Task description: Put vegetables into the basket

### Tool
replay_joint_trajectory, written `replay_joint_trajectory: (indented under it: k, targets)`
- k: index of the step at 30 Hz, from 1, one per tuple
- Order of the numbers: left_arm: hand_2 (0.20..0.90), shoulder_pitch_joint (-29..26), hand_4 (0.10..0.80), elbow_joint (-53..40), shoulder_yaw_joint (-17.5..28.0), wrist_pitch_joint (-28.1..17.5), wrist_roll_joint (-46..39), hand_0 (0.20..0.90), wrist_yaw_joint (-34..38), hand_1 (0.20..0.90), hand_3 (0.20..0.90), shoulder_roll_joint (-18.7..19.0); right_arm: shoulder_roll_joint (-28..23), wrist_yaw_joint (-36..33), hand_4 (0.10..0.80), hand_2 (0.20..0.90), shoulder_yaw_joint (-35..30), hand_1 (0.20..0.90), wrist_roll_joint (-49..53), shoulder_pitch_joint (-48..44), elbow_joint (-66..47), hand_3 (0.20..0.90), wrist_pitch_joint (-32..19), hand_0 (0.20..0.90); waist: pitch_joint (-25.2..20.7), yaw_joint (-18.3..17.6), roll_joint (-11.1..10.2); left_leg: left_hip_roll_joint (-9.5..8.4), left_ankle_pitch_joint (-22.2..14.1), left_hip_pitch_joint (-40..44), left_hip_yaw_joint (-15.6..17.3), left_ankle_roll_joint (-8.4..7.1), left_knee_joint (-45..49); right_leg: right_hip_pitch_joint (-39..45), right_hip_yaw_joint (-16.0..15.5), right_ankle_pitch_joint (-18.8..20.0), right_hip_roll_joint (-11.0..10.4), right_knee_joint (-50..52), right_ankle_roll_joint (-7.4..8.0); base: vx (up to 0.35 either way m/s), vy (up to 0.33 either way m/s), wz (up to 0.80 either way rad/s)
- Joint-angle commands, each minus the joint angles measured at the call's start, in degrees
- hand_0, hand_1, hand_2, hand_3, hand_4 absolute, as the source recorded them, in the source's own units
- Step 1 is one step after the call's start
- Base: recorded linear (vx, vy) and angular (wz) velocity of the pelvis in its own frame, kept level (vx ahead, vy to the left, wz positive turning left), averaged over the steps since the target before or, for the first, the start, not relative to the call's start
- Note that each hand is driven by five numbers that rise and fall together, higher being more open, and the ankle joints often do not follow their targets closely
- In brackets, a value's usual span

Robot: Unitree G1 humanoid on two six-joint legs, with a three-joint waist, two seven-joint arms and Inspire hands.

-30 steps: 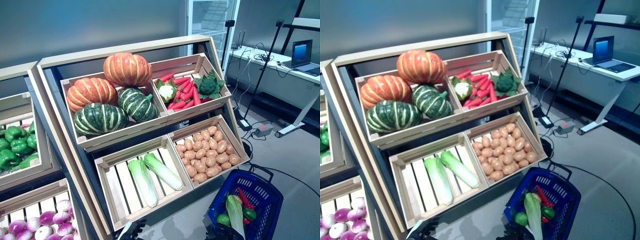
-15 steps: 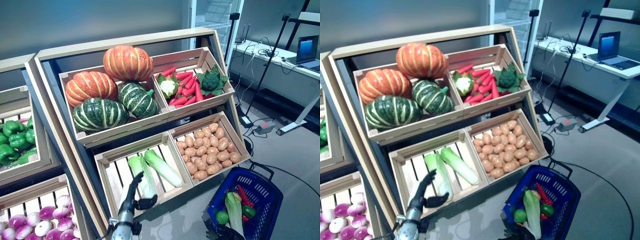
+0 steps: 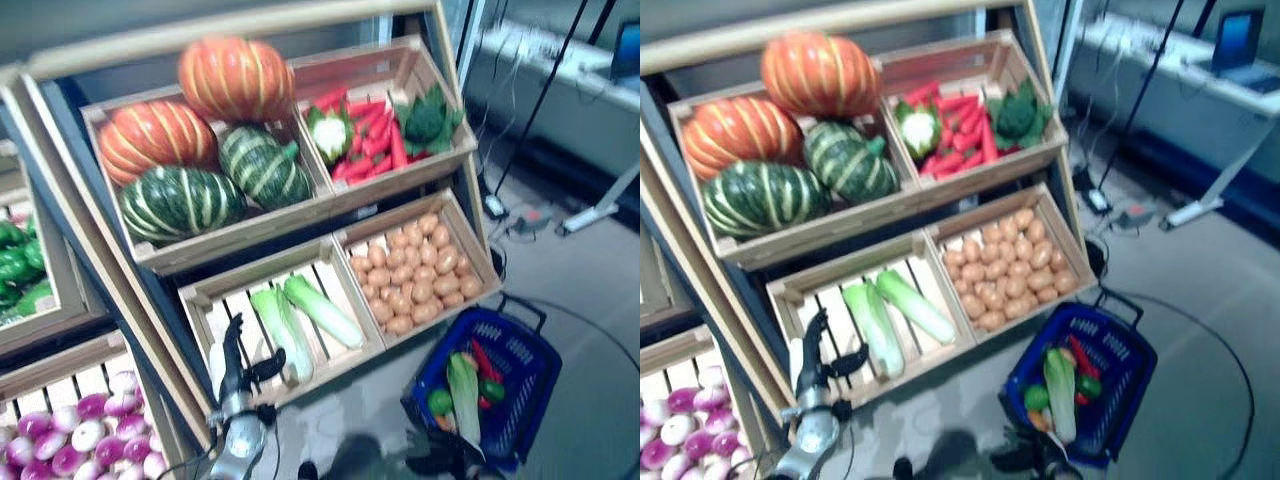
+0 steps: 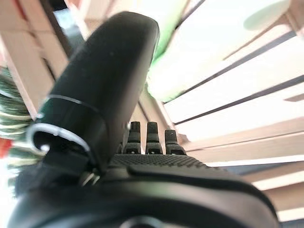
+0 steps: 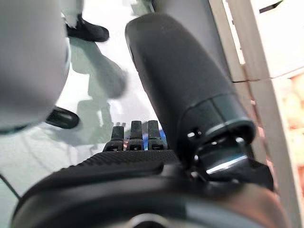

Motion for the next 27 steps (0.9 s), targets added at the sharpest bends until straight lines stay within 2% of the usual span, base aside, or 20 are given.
replay_joint_trajectory:
  k: [1, 2, 5, 9, 14, 21, 27]
  targets:
    - [0.9, -11.5, 0.8, 1.1, 2.2, -3.3, -2.8, 0.9, 6.5, 0.9, 0.9, 0.2, 0.9, -1.8, 0.8, 0.9, 3.2, 0.9, 6.4, -8.4, -2.0, 0.9, -4.3, 0.9, 6.0, -1.7, -3.5, -1.0, -10.9, -4.4, 0.7, 0.93, 16.1, -7.4, 1.1, -0.4, -1.3, 9.8, -4.47, -0.363, 0.059, -0.11]
    - [0.9, -13.6, 0.8, 1.5, 1.7, -3.1, -4.7, 0.9, 6.9, 0.9, 0.9, -0.2, 0.9, -1.9, 0.8, 0.9, 3.9, 0.9, 7.1, -10.4, -2.4, 0.9, -4.6, 0.9, 7.1, -2.2, -3.6, -0.64, -12.8, -8.3, 0.7, 1.02, 21.3, -11.3, 1.8, -2.4, -1.6, 15.0, -5.1, -0.24, 0.058, -0.08]
    - [0.9, -16.7, 0.8, 1.8, 1.2, -2.8, -7.6, 0.9, 6.6, 0.9, 0.9, -0.7, 0.6, -3.2, 0.8, 0.9, 4.8, 0.9, 8.0, -12.8, -3.4, 0.9, -5.4, 0.9, 8.7, -2.9, -3.6, -0.29, -17.0, -14.0, 0.1, 1.38, 29.9, -16.9, 2.4, -6.4, -3.1, 24.7, -5.38, -0.205, 0.045, -0.03]
    - [0.9, -19.9, 0.8, 2.2, 1.2, -2.5, -9.1, 0.9, 7.9, 0.9, 0.9, 0.0, 0.1, -4.2, 0.8, 0.9, 4.5, 0.9, 12.0, -14.7, -5.0, 0.9, -6.6, 0.9, 9.9, -3.9, -3.8, 0.26, -20.8, -19.8, -0.1, 2.36, 38.0, -23.1, 4.1, -9.5, -4.4, 33.5, -5.67, -0.146, 0.029, 0.06]
    - [0.9, -22.2, 0.8, 2.8, 1.8, -2.9, -11.4, 0.9, 8.0, 0.9, 0.9, 0.8, -0.7, -5.9, 0.8, 0.9, 4.9, 0.9, 12.9, -14.9, -8.6, 0.9, -7.6, 0.9, 10.8, -5.0, -3.8, 0.68, -24.5, -25.2, -0.6, 2.84, 46.0, -29.2, 6.1, -12.2, -4.8, 41.1, -5.9, -0.094, 0.034, 0.02]
    - [0.9, -23.6, 0.8, 1.8, 2.3, -1.9, -14.6, 0.9, 10.7, 0.9, 0.9, 1.5, -1.7, -7.2, 0.8, 0.9, 4.7, 0.9, 14.1, -14.0, -11.9, 0.9, -7.5, 0.9, 11.3, -5.4, -3.9, 0.56, -26.2, -29.3, -1.5, 2.94, 50.2, -33.8, 7.2, -13.2, -4.7, 45.1, -5.8, -0.036, 0.008, 0.0]
    - [0.9, -25.3, 0.8, 2.4, 2.6, -1.1, -14.0, 0.9, 12.0, 0.9, 0.9, 1.6, -1.5, -8.4, 0.8, 0.9, 4.7, 0.9, 15.0, -14.1, -13.5, 0.9, -6.9, 0.9, 11.7, -5.4, -4.4, 0.12, -26.6, -31.2, -2.0, 2.8, 51.4, -36.0, 7.2, -13.3, -4.6, 46.3, -5.34, -0.018, -0.007, 0.07]
